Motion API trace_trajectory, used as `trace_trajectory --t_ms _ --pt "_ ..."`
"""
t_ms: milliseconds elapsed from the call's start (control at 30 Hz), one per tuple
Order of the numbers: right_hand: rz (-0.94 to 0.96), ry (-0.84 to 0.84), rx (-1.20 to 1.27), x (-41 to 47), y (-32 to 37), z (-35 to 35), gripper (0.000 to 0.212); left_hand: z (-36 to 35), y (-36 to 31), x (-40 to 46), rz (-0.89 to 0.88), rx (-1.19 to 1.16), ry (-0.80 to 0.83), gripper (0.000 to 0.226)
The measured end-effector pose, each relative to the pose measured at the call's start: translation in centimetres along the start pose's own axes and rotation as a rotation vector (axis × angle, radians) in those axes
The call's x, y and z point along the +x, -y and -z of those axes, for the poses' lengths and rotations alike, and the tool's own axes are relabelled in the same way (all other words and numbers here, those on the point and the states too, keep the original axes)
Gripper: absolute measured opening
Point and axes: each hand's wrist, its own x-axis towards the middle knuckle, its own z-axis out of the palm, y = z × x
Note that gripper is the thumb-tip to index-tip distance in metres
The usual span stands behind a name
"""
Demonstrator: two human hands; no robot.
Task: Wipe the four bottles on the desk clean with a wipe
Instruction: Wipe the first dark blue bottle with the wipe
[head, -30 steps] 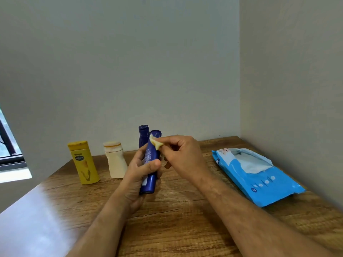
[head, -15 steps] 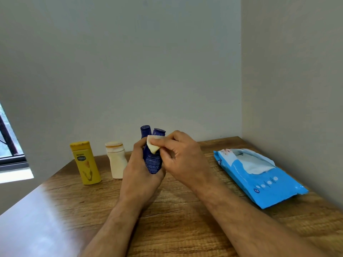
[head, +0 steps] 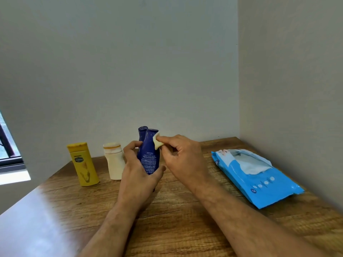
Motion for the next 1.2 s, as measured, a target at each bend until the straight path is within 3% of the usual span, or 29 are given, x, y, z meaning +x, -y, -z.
trace_trajectory --t_ms 200,467,700,900,1067,1200 --pt "0.146 -0.014 -0.088 -0.1 0.6 -0.2 0.031 0.2 -0.5 -0.2 -0.124 0.248 -0.050 0.073" --pt "0.055 -0.096 0.001 0.1 0.1 0.1 0.028 -0.1 -1.0 -0.1 -0.093 0.068 -0.135 0.083" --pt "0.039 -0.096 0.002 0.1 -0.7 0.3 0.029 0.2 -0.9 -0.2 -0.106 0.226 -0.140 0.079" --pt "0.167 -0.077 -0.018 -0.1 0.3 0.0 0.029 0.2 -0.9 -0.3 -0.112 0.316 -0.105 0.078" --pt "0.137 -0.115 -0.004 0.0 0.1 0.0 0.028 0.0 -1.1 -0.1 -0.094 0.094 -0.082 0.078" --pt "0.069 -0.120 0.018 0.0 -0.1 0.0 0.027 -0.2 -1.2 -0.3 -0.004 -0.170 0.043 0.072"
